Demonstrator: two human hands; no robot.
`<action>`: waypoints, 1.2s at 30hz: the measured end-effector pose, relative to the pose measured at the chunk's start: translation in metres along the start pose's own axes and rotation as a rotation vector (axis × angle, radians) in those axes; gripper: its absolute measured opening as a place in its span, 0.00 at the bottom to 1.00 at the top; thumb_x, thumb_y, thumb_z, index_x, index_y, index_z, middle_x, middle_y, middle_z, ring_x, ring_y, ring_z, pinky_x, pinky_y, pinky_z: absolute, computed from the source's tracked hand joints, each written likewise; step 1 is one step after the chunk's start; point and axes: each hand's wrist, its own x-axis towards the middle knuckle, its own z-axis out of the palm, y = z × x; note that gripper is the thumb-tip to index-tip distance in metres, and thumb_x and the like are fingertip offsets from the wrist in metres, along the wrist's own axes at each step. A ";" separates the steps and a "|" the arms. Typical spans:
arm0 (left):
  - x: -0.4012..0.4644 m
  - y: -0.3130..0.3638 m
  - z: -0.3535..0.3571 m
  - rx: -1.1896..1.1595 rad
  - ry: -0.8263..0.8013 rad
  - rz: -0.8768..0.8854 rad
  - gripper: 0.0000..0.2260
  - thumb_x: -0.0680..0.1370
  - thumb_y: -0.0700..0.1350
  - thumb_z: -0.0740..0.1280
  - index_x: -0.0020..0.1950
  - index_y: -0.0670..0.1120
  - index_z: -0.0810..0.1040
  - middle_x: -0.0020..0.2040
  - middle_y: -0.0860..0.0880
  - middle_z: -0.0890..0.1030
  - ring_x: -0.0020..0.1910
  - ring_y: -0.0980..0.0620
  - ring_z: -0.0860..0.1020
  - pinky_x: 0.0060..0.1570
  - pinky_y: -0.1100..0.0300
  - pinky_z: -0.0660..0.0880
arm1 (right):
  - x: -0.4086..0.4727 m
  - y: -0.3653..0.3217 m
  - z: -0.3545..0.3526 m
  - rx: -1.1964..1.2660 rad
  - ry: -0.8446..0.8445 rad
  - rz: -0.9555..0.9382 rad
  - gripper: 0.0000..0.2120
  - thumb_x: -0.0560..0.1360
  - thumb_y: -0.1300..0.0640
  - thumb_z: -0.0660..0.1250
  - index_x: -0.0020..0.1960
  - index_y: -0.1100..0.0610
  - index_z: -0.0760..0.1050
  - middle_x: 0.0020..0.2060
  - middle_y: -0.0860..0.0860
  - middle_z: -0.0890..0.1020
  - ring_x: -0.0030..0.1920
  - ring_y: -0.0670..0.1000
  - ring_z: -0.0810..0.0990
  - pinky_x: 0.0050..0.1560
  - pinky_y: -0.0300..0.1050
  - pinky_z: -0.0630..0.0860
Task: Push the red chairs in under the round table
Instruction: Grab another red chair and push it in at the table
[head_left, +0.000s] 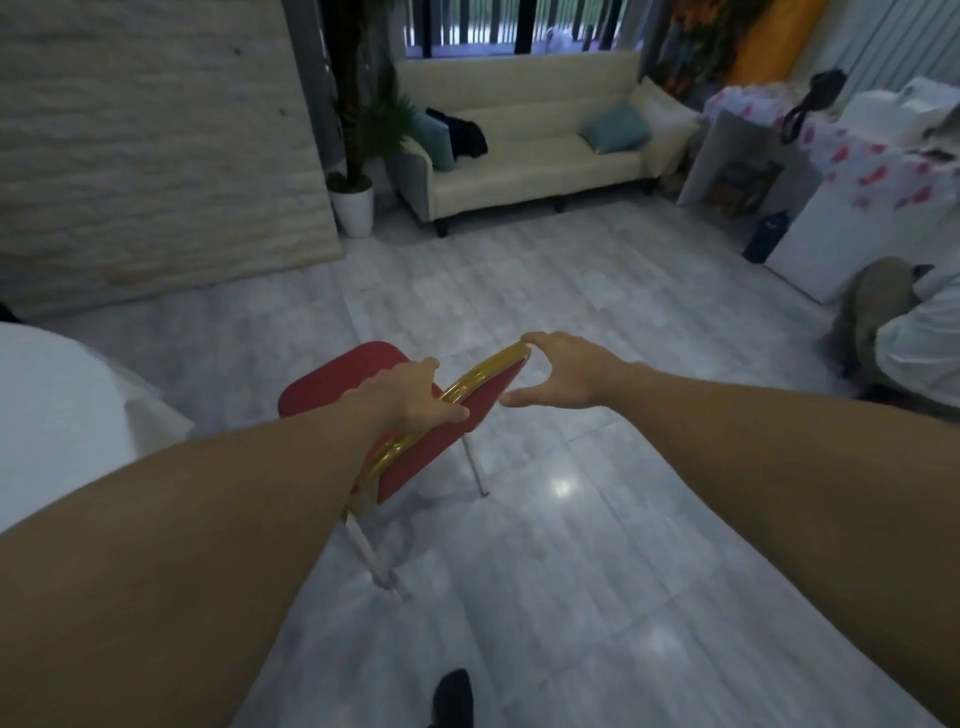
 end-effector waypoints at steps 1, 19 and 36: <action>0.006 0.000 0.003 -0.011 -0.013 -0.013 0.50 0.67 0.72 0.68 0.81 0.48 0.56 0.77 0.44 0.68 0.72 0.41 0.70 0.67 0.45 0.71 | 0.011 0.006 0.000 -0.004 -0.015 -0.009 0.57 0.68 0.25 0.74 0.86 0.51 0.57 0.83 0.56 0.66 0.80 0.61 0.67 0.77 0.61 0.67; 0.074 0.011 0.068 -0.241 0.037 -0.252 0.08 0.74 0.50 0.71 0.53 0.55 0.80 0.41 0.55 0.80 0.45 0.48 0.80 0.44 0.56 0.73 | 0.193 0.058 0.033 -0.295 -0.315 -0.617 0.51 0.70 0.42 0.82 0.85 0.48 0.59 0.75 0.54 0.76 0.74 0.59 0.74 0.76 0.61 0.67; 0.103 0.024 0.051 -0.216 0.071 -0.515 0.16 0.76 0.45 0.66 0.62 0.58 0.82 0.54 0.46 0.84 0.56 0.41 0.80 0.57 0.51 0.74 | 0.274 0.045 0.033 -0.335 -0.430 -0.934 0.12 0.78 0.56 0.69 0.57 0.43 0.85 0.40 0.48 0.82 0.41 0.54 0.80 0.42 0.45 0.74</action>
